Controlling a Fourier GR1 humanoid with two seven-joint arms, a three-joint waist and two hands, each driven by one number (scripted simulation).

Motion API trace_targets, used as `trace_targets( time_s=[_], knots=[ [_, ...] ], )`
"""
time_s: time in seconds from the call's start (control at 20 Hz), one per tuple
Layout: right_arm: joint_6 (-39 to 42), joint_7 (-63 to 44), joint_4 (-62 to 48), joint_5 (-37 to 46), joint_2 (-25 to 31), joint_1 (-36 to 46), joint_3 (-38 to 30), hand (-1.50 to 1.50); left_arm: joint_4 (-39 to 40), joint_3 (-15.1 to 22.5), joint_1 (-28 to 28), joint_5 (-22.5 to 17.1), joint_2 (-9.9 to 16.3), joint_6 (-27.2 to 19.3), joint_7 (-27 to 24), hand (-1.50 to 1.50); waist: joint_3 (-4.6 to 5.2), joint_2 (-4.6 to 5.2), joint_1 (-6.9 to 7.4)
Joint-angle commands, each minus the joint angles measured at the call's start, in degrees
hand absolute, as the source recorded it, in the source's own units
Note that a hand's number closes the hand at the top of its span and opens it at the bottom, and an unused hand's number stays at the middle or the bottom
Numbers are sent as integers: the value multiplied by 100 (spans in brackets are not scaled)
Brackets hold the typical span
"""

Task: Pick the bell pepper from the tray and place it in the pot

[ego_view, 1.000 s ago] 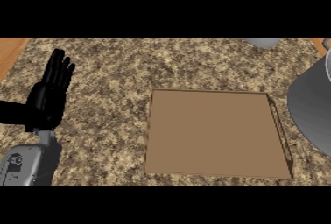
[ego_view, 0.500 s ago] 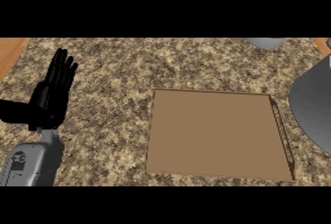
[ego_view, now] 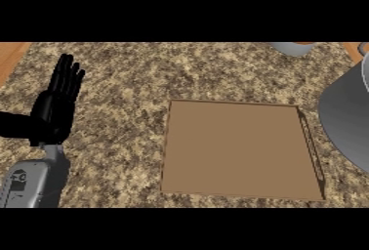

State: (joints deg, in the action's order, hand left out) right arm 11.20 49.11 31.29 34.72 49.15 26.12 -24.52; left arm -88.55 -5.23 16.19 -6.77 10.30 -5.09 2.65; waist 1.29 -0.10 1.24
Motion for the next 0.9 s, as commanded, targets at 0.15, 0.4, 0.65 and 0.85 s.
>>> trace_targets(
  time_s=[0.15,0.4,0.65,0.85],
  knots=[
    [1015,122,-562,-891,-182,483,-602,-150,66,-77,33,38,49,-43,11,0,-136,31,-65],
    [1565,-489,-1227,-1502,83,818,-1177,-150,97,-111,236,-65,60,3,143,0,-144,53,-60],
    [1933,-456,-1735,-1881,696,856,-1571,-150,148,-133,51,-60,20,73,-177,0,-153,81,2],
    [2138,-510,-1966,-2137,974,808,-1814,-150,221,-186,214,-109,130,124,55,0,-170,104,16]
  ],
)
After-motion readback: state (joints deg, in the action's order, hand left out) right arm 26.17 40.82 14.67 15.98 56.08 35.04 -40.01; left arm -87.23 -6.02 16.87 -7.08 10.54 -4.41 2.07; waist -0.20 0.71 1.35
